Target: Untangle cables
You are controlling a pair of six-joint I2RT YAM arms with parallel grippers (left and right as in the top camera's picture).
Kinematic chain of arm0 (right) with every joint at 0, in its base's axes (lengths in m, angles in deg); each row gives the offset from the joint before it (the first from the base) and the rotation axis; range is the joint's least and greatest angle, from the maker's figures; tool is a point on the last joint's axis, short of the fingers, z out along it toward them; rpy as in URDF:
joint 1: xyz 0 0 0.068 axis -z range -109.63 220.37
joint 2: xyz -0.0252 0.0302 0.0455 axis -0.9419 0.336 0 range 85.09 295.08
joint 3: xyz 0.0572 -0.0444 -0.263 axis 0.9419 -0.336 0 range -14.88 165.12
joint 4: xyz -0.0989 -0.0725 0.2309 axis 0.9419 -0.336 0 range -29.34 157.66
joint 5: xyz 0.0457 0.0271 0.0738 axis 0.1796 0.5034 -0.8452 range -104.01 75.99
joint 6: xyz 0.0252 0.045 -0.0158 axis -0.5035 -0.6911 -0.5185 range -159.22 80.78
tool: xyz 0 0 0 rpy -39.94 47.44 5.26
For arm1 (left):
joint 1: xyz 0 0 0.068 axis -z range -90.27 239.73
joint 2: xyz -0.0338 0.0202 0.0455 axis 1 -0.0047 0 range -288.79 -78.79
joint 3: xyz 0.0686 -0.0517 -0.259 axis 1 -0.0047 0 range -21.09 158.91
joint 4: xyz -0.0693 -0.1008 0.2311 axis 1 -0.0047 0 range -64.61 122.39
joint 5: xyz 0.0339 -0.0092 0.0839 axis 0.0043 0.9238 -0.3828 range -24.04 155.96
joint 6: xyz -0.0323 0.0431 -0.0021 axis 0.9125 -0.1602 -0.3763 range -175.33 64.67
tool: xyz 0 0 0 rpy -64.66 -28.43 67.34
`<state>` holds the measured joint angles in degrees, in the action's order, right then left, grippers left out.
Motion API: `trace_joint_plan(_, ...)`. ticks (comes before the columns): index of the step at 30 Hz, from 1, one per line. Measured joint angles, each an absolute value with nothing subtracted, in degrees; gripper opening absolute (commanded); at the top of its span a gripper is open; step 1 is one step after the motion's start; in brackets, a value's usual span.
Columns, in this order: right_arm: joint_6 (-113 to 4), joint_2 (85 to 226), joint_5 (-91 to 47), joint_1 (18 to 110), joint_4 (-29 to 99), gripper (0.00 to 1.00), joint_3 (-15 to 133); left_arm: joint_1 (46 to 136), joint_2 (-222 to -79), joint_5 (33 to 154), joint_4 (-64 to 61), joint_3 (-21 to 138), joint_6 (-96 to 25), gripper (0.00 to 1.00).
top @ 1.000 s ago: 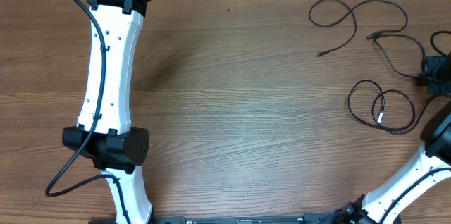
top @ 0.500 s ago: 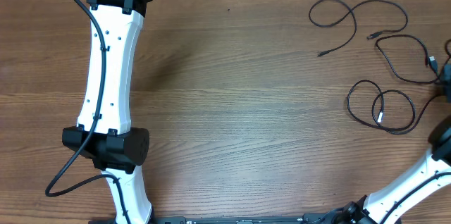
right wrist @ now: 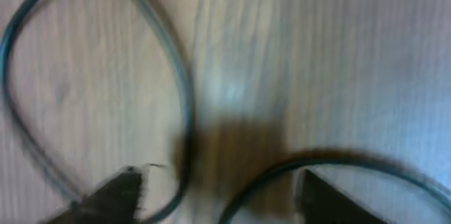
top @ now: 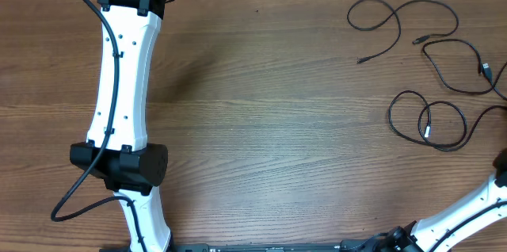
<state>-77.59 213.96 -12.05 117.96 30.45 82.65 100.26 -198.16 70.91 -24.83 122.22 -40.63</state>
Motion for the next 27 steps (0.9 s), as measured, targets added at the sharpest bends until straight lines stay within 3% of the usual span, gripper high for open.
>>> trace_joint_plan(4, -70.6, 214.0, -19.1, 116.3, 30.3, 0.90, 82.7, 100.3, -198.2, 71.2, -24.8, 122.2, -40.6, 1.00)
trace_joint_plan(10, -61.1, 214.0, -23.6, 111.3, 30.1, 0.94, 82.7, 100.3, -198.2, 71.4, -24.8, 122.2, -40.6, 1.00)
trace_joint_plan(22, -49.0, 214.0, -25.6, 107.8, 30.7, 0.91, 82.7, 100.3, -198.2, 71.3, -24.8, 122.2, -40.6, 0.99)
trace_joint_plan(27, -48.2, 214.0, -23.7, 107.8, 30.4, 0.94, 82.7, 100.3, -198.2, 71.3, -24.8, 122.2, -40.6, 1.00)
